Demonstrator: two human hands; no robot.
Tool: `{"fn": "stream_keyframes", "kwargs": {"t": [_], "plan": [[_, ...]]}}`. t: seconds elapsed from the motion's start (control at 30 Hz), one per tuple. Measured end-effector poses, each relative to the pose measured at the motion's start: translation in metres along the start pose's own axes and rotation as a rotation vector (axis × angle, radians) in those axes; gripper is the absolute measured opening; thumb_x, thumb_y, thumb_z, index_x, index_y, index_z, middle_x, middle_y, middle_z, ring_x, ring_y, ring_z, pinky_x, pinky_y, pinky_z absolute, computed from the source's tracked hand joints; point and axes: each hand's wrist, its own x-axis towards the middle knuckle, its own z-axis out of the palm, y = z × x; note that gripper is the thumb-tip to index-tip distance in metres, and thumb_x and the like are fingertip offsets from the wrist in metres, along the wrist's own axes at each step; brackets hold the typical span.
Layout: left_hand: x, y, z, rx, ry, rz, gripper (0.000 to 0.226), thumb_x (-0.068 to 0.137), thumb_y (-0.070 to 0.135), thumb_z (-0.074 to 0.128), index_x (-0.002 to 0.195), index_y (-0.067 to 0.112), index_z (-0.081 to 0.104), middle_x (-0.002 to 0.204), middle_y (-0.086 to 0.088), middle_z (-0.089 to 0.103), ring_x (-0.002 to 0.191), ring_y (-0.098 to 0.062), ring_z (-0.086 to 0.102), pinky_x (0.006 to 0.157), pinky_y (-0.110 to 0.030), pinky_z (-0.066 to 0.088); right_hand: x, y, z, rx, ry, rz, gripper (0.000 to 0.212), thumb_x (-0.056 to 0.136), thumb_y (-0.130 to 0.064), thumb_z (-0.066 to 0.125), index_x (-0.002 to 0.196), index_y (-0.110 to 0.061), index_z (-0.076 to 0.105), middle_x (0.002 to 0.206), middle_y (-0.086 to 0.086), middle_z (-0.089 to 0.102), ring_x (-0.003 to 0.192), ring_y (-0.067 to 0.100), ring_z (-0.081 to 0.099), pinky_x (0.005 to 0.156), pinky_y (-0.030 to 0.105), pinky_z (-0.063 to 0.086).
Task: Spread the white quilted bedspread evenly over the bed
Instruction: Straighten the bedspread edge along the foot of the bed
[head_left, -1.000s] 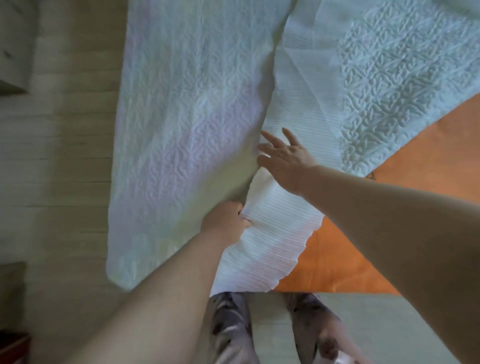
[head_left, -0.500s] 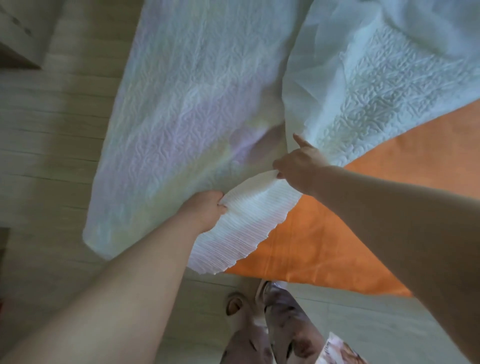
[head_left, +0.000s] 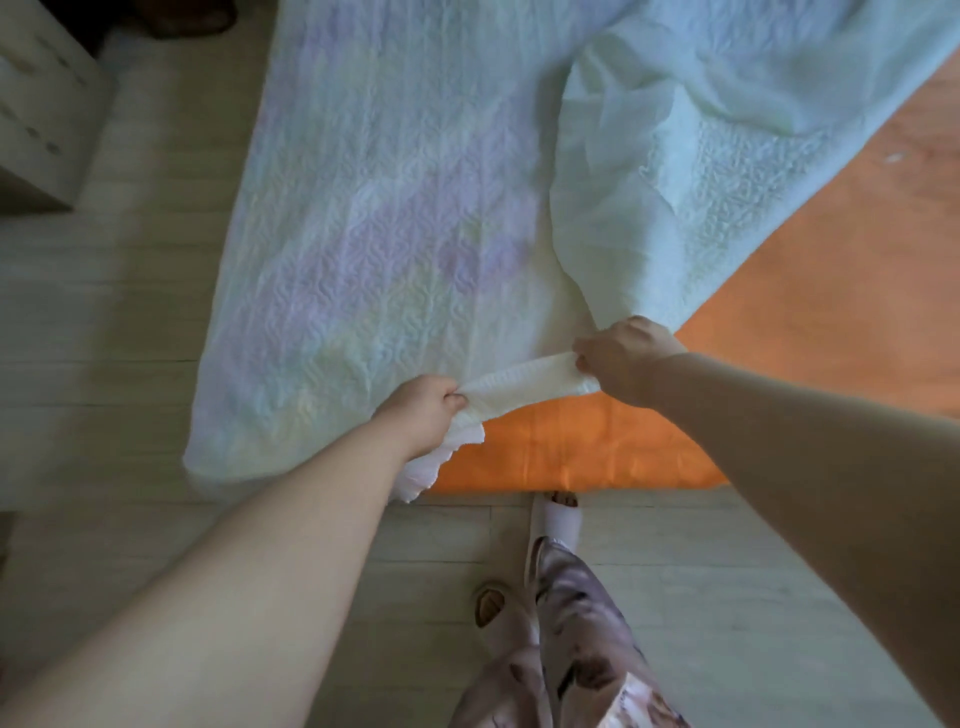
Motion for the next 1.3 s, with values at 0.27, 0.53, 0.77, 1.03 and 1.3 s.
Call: {"fn": "stream_keyframes", "kwargs": {"t": [0.27,0.53,0.77,1.03,1.3], "plan": [[-0.028,0.021,0.045,0.031,-0.018,0.07,0.028,0.098,0.025,0.046,0.073,0.014,0.051,0.077,-0.005,0.05,0.079,-0.022,0.049,0.067,-0.026,0.033,-0.062,0.016,0.024,-0.056,0.046,0.08,0.028,0.098,-0.025,0.039,0.121,-0.025,0.056,0.123,0.0,0.064,0.118,0.023,0.058,0.102,0.031,0.036],[-0.02,0.019,0.059,0.049,-0.055,0.03,0.038,0.099,0.024,0.046,0.062,0.018,0.046,0.07,0.0,0.048,0.079,-0.023,0.049,0.065,-0.027,0.033,-0.066,0.014,0.046,-0.057,-0.032,0.05,0.029,0.098,-0.023,0.04,0.122,-0.029,0.056,0.125,-0.004,0.06,0.12,0.02,0.055,0.104,0.032,0.034],[-0.004,0.015,0.073,0.363,0.12,0.028,0.029,0.098,0.035,0.044,0.107,0.022,0.069,0.119,-0.009,0.058,0.117,-0.03,0.047,0.089,-0.035,0.041,-0.037,0.017,0.067,0.075,0.035,0.073,0.028,0.1,-0.028,0.043,0.119,-0.032,0.064,0.119,0.002,0.056,0.12,0.024,0.047,0.096,0.035,0.037],[0.05,0.014,0.049,0.217,0.371,-0.215,0.026,0.095,0.026,0.047,0.108,0.017,0.069,0.114,-0.013,0.067,0.108,-0.033,0.062,0.08,-0.032,0.046,0.042,0.006,0.042,0.339,0.251,0.112,0.031,0.097,-0.016,0.041,0.121,-0.02,0.061,0.116,0.007,0.06,0.109,0.035,0.06,0.084,0.037,0.045],[0.064,0.01,0.098,-0.024,0.095,-0.205,0.069,0.073,0.05,0.074,0.122,0.008,0.049,0.153,-0.014,0.023,0.143,-0.026,0.027,0.113,-0.034,0.028,0.062,0.01,0.082,0.046,-0.06,-0.178,0.094,0.069,-0.04,0.081,0.143,-0.017,0.028,0.156,0.01,0.02,0.148,0.025,0.009,0.121,0.036,0.01]]}}
